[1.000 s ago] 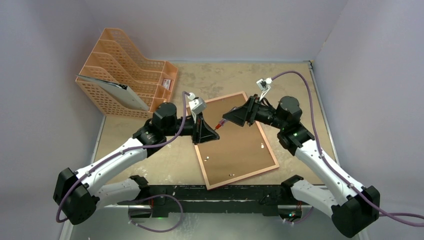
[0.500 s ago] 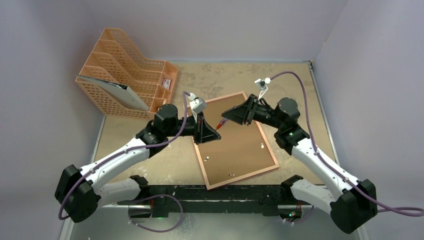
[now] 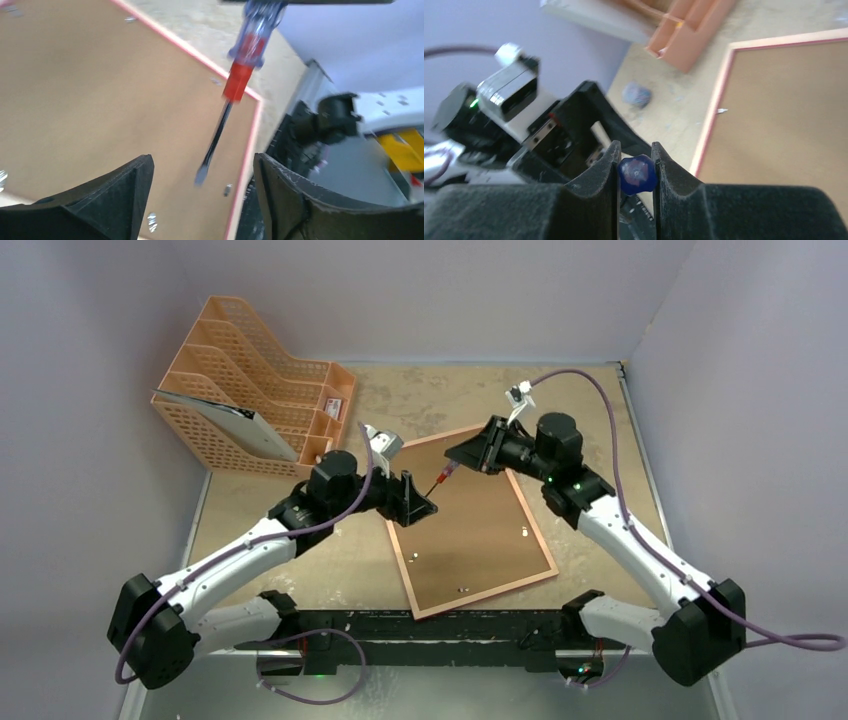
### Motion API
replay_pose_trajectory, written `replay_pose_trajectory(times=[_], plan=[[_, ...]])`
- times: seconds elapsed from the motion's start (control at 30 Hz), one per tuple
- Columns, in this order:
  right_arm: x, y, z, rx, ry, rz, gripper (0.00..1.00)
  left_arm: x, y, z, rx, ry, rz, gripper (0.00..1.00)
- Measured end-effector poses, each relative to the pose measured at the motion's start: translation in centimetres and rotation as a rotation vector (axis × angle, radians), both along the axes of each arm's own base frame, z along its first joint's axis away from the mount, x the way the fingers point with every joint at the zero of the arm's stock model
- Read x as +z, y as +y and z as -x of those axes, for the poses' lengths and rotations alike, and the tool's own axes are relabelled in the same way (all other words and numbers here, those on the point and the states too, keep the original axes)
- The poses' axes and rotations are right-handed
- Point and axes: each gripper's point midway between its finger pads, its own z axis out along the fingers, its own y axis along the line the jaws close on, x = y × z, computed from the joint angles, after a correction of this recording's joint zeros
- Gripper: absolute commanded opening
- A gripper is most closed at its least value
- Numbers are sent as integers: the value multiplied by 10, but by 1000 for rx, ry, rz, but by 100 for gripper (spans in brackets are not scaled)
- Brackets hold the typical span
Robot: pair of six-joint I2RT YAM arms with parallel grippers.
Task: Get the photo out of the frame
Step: Adjust the screwdriver, then release the photo frame item from the photo frame.
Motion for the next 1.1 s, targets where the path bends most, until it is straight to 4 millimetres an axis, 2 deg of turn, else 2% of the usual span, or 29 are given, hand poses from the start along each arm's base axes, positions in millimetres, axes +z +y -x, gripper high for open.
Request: replay_pose_trajectory(times=[0.1,0.2,0.27,0.3,0.47,0.6,0.77,0.93,1.0,1.1], plan=[[-11,-9,-33,-121,35,116,0,-15,24,-20,178,18,-82,78],[-26,-22,-67,-242,69,250,0,-34,52,-36,350,44,-180,69],[-37,-32,-88,-317,92,348,0,-54,66,-44,430,82,-260,66],[-43,-37,-99,-352,99,399,0,-72,74,-46,469,116,-326,65],[-66,-58,-142,-458,119,594,0,-143,93,-43,513,267,-569,66],[-82,-76,-170,-504,142,716,0,-175,101,-38,520,334,-675,65],[-94,-96,-196,-522,157,798,0,-187,102,-41,525,353,-718,59],[-99,-105,-225,-518,155,847,0,-193,96,-50,517,348,-733,36],[-105,-109,-237,-516,161,865,0,-193,93,-52,500,339,-737,31],[-121,-115,-244,-501,189,902,0,-193,91,-54,475,321,-751,22]])
